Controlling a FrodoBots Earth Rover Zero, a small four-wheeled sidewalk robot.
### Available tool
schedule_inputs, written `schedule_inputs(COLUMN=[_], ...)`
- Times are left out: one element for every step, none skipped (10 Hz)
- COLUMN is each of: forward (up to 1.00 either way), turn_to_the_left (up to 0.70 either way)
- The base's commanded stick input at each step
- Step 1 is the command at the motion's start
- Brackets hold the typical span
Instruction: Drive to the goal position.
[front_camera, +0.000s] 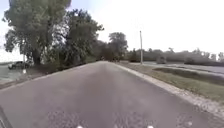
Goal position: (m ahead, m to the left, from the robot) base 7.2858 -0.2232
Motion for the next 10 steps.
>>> schedule_inputs(forward=[0.7,0.7,0.7,0.7,0.7,0.7,0.7,0.7,0.7,0.7], turn_to_the_left=[0.0,0.0,0.0,0.0,0.0,0.0,0.0,0.0,0.0,0.0])
